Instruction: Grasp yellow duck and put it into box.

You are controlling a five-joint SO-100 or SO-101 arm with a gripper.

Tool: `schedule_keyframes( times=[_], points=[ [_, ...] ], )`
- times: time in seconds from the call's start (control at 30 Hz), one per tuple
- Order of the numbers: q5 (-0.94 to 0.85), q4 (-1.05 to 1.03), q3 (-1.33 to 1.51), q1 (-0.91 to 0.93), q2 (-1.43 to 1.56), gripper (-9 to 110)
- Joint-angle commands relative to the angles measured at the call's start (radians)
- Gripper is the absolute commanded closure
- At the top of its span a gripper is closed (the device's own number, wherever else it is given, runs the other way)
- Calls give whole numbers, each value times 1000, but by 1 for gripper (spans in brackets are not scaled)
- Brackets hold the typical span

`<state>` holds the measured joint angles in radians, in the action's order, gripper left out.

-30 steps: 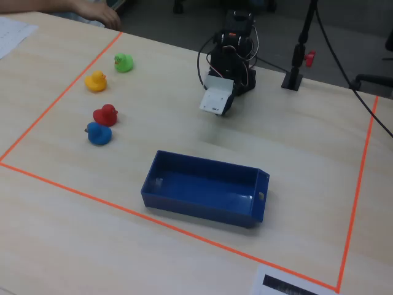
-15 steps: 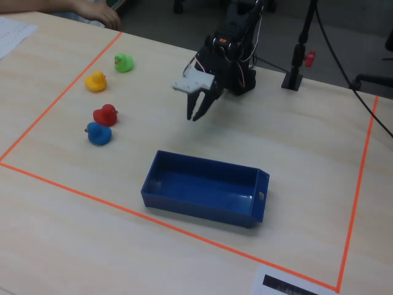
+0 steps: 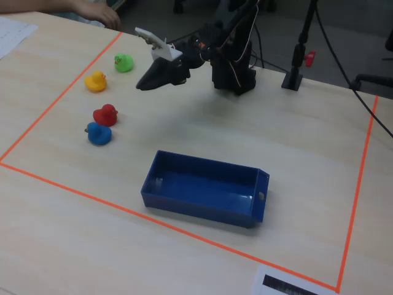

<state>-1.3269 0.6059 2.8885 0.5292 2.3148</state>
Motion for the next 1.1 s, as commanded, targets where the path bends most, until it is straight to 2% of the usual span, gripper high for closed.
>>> schedule_keyframes(
  times=[0.0, 0.27, 0.5, 0.7, 1.07],
  points=[
    [-3, 184, 26, 124, -80, 101],
    [-48, 178, 48, 390, -210, 101],
    [-98, 75, -40, 583, -330, 101],
    [-115, 64, -127, 675, -449, 99],
    [-112, 58, -167, 719, -541, 81]
  ],
)
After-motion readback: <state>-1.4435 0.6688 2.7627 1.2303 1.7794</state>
